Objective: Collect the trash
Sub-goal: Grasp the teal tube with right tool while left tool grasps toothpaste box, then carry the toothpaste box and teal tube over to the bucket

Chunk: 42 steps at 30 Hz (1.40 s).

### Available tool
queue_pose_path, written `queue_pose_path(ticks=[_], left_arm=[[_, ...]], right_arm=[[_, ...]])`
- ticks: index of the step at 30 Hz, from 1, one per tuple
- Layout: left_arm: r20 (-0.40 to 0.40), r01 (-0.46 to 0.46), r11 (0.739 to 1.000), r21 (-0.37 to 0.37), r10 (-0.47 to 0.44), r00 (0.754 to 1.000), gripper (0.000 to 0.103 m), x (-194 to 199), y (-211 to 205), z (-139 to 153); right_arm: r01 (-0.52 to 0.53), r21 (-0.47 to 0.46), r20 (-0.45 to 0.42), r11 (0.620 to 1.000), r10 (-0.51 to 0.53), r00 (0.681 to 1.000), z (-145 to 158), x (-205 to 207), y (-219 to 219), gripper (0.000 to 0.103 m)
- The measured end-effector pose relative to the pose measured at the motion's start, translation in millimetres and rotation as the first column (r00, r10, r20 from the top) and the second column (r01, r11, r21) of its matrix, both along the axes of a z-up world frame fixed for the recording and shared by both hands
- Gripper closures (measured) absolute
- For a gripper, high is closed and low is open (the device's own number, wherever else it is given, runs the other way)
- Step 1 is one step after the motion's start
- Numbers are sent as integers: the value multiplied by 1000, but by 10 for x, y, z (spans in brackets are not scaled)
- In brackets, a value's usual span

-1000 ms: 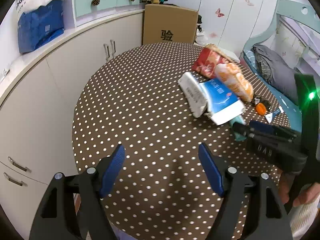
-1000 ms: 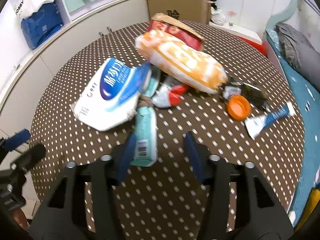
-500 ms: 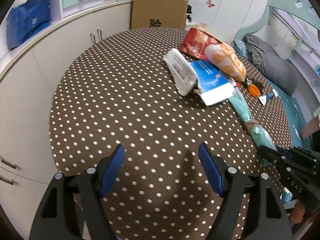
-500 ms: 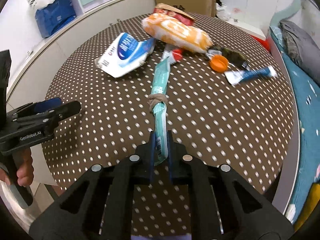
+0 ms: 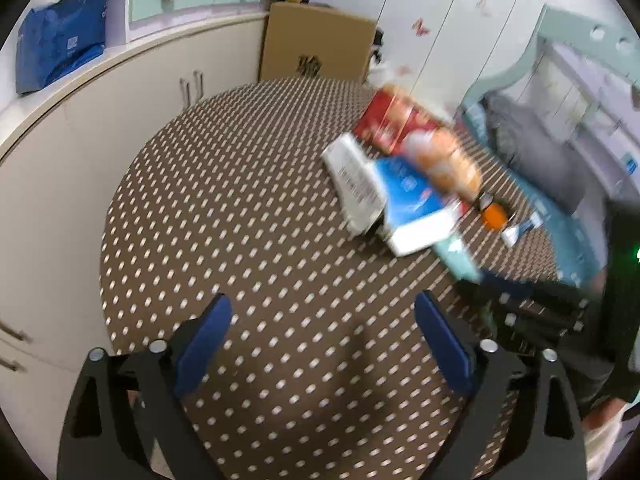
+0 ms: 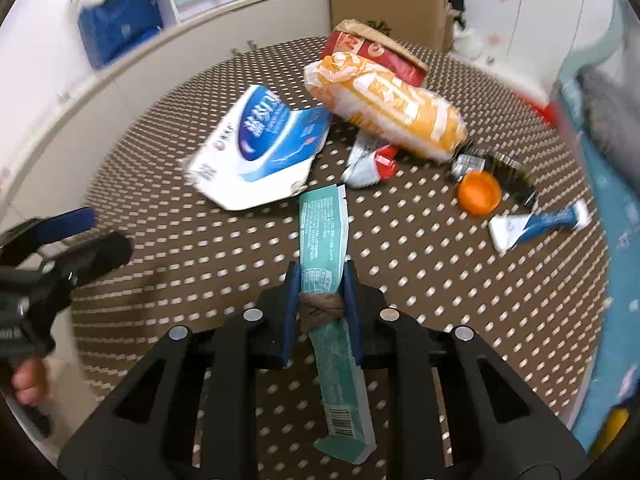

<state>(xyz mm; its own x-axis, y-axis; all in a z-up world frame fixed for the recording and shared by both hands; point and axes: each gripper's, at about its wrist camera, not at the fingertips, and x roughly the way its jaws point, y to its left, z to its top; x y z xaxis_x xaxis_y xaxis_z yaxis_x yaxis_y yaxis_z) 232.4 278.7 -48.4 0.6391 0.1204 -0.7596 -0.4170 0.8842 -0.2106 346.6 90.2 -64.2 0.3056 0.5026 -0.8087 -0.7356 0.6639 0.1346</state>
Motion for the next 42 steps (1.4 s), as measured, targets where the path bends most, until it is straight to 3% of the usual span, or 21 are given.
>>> queue_pose_path(ticks=[6,13,17,21,23,25,27,42], left_arm=[[33,71,997,27,-71,997,8,319,-146,144],[-80,142,985,93,-135,988,7,1005,-435,28],[-172,92,985,146,-66,983,7,1330,-421,-140],[-225,35,993,116,-9,974,7,1522,-264,-296],[-184,28,995,96,-10,983,8,1516,-204,-293],[-164,40,993,115,-20,986,28,1481,-200,-262],[-154,56,993,105,-39,987,33,1413,-203,-236],[-133,95,990,108,-81,988,37,836,-541,-150]], right_arm=[[117,74,4,990,-118,993,242,122,-409,81],[219,88,43,972,-223,974,427,415,-628,81],[227,76,39,971,-231,972,418,538,-658,81],[226,64,37,972,-229,973,384,646,-600,81],[228,56,29,972,-230,973,344,681,-570,81],[233,48,24,971,-235,972,309,699,-581,81],[245,43,20,969,-246,969,279,709,-602,81],[295,58,-11,954,-295,956,240,463,-930,81]])
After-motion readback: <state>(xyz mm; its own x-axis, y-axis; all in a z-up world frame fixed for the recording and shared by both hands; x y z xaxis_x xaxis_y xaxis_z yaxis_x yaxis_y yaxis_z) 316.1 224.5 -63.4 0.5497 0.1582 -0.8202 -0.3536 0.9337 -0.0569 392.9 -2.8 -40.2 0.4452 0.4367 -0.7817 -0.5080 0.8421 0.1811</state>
